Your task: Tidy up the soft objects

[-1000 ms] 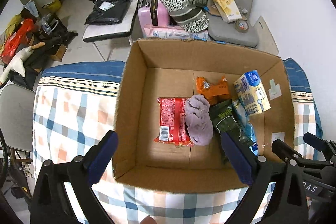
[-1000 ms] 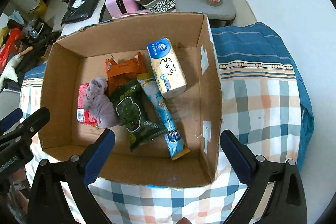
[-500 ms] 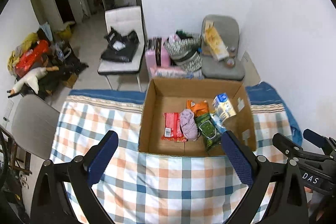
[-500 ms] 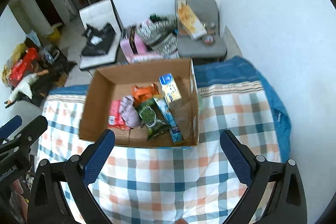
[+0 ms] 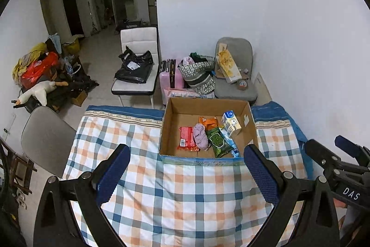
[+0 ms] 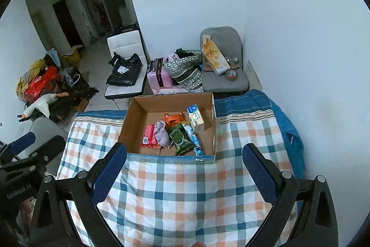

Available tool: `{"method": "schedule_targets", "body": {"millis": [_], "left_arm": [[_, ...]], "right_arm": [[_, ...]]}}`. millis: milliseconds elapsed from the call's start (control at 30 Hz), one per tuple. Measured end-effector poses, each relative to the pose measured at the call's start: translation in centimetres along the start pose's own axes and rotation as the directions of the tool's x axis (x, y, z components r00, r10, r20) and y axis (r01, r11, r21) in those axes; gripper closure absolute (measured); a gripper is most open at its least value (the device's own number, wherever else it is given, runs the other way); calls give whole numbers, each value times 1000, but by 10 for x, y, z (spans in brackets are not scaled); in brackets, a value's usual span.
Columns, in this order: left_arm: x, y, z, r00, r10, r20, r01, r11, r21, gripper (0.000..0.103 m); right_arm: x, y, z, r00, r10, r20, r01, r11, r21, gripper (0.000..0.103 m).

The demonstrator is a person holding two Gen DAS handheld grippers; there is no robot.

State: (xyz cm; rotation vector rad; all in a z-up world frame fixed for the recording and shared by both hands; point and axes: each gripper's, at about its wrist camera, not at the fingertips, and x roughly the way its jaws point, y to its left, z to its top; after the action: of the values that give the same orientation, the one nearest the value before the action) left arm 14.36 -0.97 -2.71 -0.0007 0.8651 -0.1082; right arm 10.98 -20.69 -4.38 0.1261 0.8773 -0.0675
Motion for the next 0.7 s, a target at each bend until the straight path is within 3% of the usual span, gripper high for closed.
{"method": "schedule_targets", "body": {"millis": [267, 700], "left_arm": [[-27, 1, -7, 999, 21, 39, -21, 1000, 2, 2], [-33, -3, -17, 997, 45, 57, -46, 999, 18, 2]], "right_arm": [[-38, 6, -6, 999, 10, 35, -9, 1000, -23, 1], [-43, 10, -11, 999, -16, 43, 18, 999, -44, 1]]}}
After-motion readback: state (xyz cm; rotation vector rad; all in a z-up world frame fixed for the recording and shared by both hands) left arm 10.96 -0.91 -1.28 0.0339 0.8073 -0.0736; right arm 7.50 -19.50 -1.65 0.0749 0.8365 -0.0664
